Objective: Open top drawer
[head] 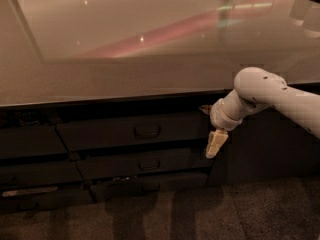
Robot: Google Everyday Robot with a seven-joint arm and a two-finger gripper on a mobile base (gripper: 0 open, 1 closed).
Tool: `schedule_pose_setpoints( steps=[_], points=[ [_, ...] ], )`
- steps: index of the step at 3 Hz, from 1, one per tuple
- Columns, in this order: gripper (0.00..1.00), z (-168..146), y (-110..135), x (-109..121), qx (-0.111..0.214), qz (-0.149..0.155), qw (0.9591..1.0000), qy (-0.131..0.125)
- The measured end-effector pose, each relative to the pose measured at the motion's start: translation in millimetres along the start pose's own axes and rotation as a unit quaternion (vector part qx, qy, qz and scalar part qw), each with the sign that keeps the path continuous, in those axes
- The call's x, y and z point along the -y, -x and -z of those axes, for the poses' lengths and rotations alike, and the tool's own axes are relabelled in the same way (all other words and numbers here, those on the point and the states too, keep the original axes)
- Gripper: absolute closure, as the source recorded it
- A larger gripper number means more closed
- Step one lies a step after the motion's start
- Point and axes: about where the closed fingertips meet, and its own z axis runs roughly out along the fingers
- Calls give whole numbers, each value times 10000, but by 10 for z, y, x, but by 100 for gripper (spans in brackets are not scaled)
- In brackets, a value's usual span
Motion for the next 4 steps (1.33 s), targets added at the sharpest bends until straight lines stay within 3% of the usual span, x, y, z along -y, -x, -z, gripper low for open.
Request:
schedule_pose_setpoints(
  steps=[1, 4],
  points=[
    [0, 0, 0, 0, 0, 0, 10000, 0],
    [66, -1, 0, 0, 0, 0, 10000, 1]
  ],
)
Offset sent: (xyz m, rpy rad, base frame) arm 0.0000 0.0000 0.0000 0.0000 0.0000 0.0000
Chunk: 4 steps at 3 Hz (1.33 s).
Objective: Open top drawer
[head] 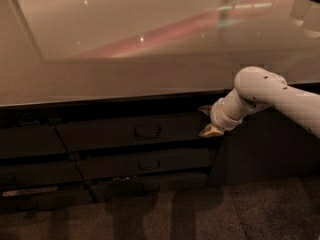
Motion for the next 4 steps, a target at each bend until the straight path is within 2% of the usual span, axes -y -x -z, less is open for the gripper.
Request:
schedule_pose_setpoints(
  steps=[1, 2, 4],
  points=[
    [89, 0, 0, 0, 0, 0, 10000, 0],
    [100, -1, 0, 0, 0, 0, 10000, 1],
    [100, 27, 9, 18, 0, 0, 10000, 1]
  ],
)
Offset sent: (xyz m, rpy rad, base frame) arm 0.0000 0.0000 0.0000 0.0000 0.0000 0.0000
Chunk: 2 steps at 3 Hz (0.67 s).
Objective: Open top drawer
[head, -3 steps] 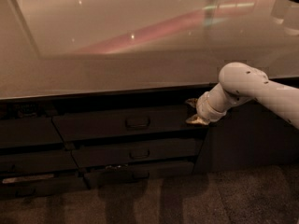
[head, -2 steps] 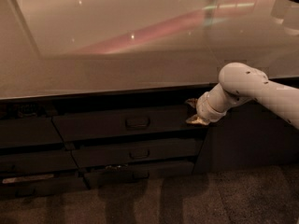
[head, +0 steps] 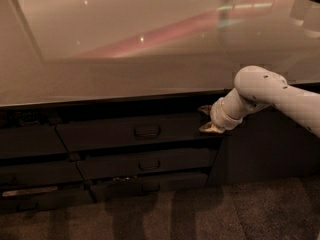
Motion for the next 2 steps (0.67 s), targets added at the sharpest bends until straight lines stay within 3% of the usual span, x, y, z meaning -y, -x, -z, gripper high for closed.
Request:
schedule_pose_setpoints(
  steps=[2],
  points=[
    [100, 6, 0, 7, 1, 5, 10000, 5]
  ],
)
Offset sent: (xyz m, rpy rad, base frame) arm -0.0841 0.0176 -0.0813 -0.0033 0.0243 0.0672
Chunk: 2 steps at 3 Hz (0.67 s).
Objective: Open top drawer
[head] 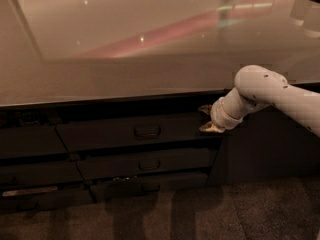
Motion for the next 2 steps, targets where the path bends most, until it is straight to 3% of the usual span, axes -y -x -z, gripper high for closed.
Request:
schedule_pose_setpoints(
  steps=[2],
  points=[
    [100, 19, 0, 30, 0, 0, 10000, 0]
  ],
)
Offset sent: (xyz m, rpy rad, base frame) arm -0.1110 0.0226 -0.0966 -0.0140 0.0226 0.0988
